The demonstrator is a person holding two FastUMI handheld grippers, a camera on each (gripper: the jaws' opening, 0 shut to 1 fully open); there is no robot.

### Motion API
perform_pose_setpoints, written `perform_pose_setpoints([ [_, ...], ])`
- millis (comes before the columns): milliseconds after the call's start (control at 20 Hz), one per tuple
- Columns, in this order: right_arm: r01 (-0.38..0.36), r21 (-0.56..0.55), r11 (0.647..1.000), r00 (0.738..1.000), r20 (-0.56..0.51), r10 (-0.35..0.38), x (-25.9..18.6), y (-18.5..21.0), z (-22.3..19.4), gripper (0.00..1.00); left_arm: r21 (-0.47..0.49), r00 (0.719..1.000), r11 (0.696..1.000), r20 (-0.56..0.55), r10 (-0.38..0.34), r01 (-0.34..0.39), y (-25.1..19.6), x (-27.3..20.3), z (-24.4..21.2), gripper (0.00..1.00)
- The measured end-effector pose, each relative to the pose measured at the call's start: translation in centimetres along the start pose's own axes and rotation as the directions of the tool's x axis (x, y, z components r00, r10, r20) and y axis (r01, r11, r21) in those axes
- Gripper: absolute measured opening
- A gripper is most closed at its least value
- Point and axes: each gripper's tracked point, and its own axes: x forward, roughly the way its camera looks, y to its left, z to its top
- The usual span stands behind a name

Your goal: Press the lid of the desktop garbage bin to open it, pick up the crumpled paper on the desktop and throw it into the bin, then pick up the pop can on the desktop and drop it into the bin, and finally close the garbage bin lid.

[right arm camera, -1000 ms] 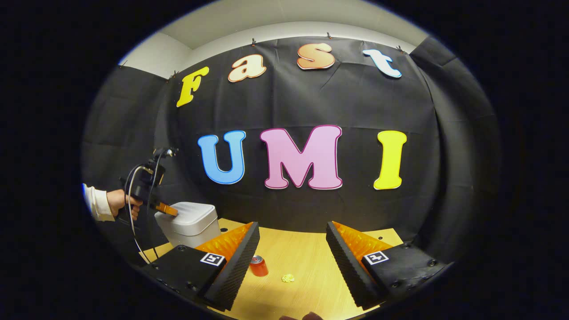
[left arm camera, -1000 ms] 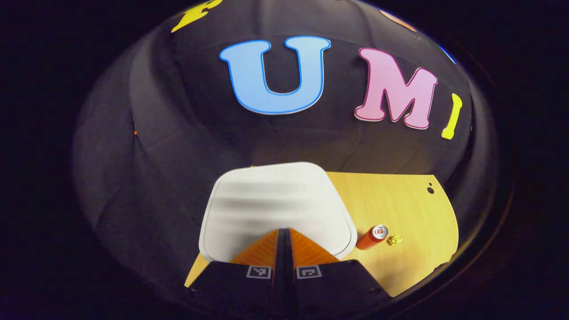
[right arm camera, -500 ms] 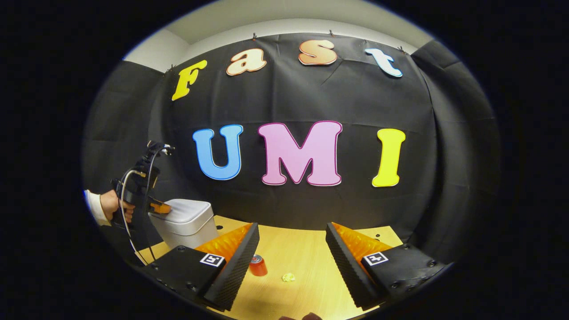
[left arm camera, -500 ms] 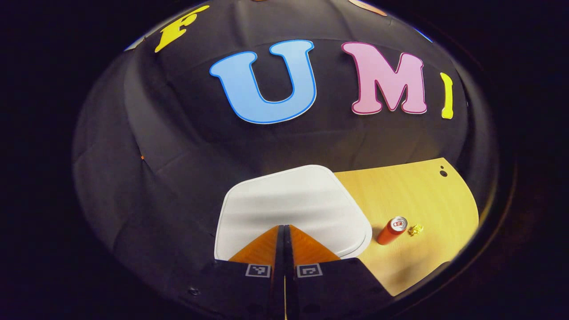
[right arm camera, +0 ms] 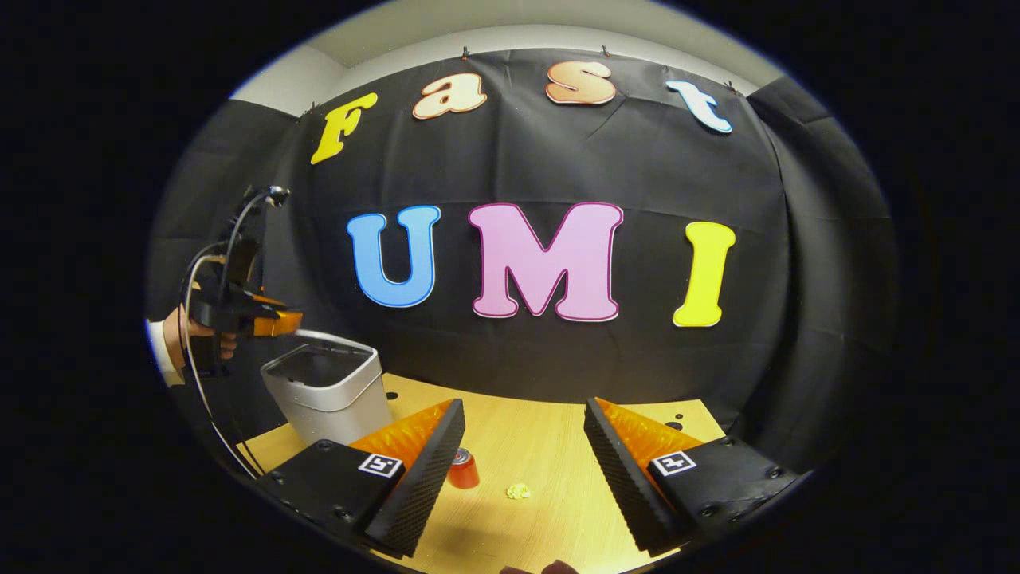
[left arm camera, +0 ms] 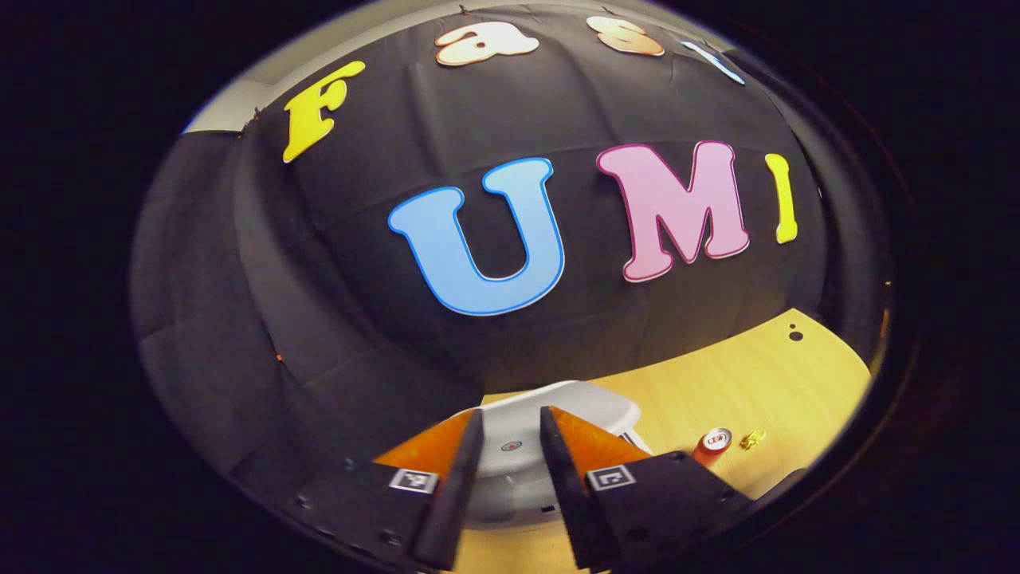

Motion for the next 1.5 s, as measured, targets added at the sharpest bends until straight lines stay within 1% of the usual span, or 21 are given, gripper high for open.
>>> perform_pose_setpoints([
  [50, -0.002, -0.007, 1.000, 1.000, -0.002, 0.002, 0.2, 0.0, -0.1, 0.97, -0.005, 0.998, 1.000, 0.055, 0.023, -0.023, 0.5, -1.1, 1.2, 0.97],
  [100, -0.002, -0.016, 1.000, 1.000, -0.007, 0.002, 0.4, 0.0, -0.3, 0.97, -0.014, 0.995, 1.000, 0.097, 0.029, -0.028, 0.7, -1.8, 2.2, 0.98],
  [150, -0.006, -0.021, 1.000, 1.000, -0.008, 0.006, 0.6, 0.0, -0.4, 0.97, -0.028, 0.991, 0.999, 0.133, 0.031, -0.027, 0.7, -2.8, 3.3, 0.96],
  [250, -0.022, -0.022, 1.000, 0.999, -0.028, 0.022, 1.3, 0.4, -1.2, 0.97, -0.058, 0.985, 0.998, 0.171, 0.029, -0.019, 0.6, -4.9, 4.4, 0.96],
  [450, -0.086, -0.026, 0.996, 0.989, -0.126, 0.083, 3.5, 1.3, -4.9, 0.97, -0.105, 0.981, 0.994, 0.193, 0.002, 0.019, -0.2, -9.0, 4.4, 0.96],
  [550, -0.113, -0.038, 0.993, 0.977, -0.186, 0.104, 5.1, 1.4, -7.3, 0.96, -0.128, 0.980, 0.991, 0.200, -0.002, 0.028, -0.2, -10.7, 4.1, 0.96],
  [600, -0.136, -0.049, 0.989, 0.965, -0.233, 0.121, 6.2, 1.5, -9.2, 0.96, -0.134, 0.980, 0.991, 0.201, 0.001, 0.027, -0.2, -11.5, 3.8, 0.96],
  [700, -0.159, -0.050, 0.986, 0.922, -0.364, 0.131, 9.5, 1.1, -14.7, 0.97, -0.132, 0.978, 0.991, 0.207, 0.009, 0.019, -0.3, -13.8, 3.1, 0.96],
  [750, -0.161, -0.045, 0.986, 0.903, -0.410, 0.129, 10.5, 1.0, -16.5, 0.97, -0.131, 0.978, 0.991, 0.210, 0.008, 0.020, -0.4, -14.7, 2.9, 0.96],
  [800, -0.171, -0.050, 0.984, 0.878, -0.460, 0.129, 11.1, 0.8, -18.5, 0.97, -0.129, 0.978, 0.991, 0.211, 0.009, 0.018, -0.6, -15.4, 2.7, 0.96],
  [850, -0.195, -0.060, 0.979, 0.851, -0.506, 0.138, 11.9, 0.9, -20.5, 0.97, -0.129, 0.979, 0.992, 0.204, 0.015, 0.012, -0.5, -15.8, 2.3, 0.96],
  [900, -0.215, -0.059, 0.975, 0.820, -0.553, 0.148, 12.6, 1.1, -22.9, 0.97, -0.135, 0.981, 0.991, 0.194, 0.019, 0.007, -0.6, -16.2, 1.8, 0.96],
  [950, -0.218, -0.039, 0.975, 0.786, -0.599, 0.152, 13.0, 1.0, -24.8, 0.98, -0.142, 0.983, 0.990, 0.180, 0.022, 0.004, -0.5, -16.4, 1.2, 0.96],
  [1000, -0.220, -0.012, 0.975, 0.741, -0.653, 0.159, 13.5, 0.8, -27.0, 0.98, -0.148, 0.988, 0.989, 0.148, 0.036, -0.014, -0.4, -16.6, 0.4, 0.96],
  [1050, -0.214, 0.008, 0.977, 0.706, -0.689, 0.161, 14.0, 0.3, -28.6, 0.98, -0.150, 0.991, 0.988, 0.126, 0.054, -0.034, -0.1, -16.6, -0.3, 0.96],
  [1200, -0.189, 0.004, 0.982, 0.661, -0.739, 0.130, 15.7, -0.4, -32.8, 0.98, -0.174, 0.990, 0.980, 0.086, 0.108, -0.092, 1.2, -17.4, -1.4, 0.96],
  [1250, -0.187, 0.002, 0.982, 0.654, -0.746, 0.126, 16.2, -0.5, -33.6, 0.97, -0.176, 0.990, 0.978, 0.070, 0.125, -0.111, 1.6, -17.5, -1.9, 0.96],
  [1350, -0.182, -0.004, 0.983, 0.628, -0.770, 0.113, 16.8, -0.7, -35.5, 0.96, -0.175, 0.988, 0.973, 0.029, 0.155, -0.148, 2.0, -16.8, -3.1, 0.96],
  [1500, -0.168, 0.004, 0.986, 0.618, -0.778, 0.109, 17.3, -0.7, -36.1, 0.96, -0.178, 0.985, 0.969, 0.006, 0.174, -0.170, 2.3, -17.0, -3.7, 0.96],
])
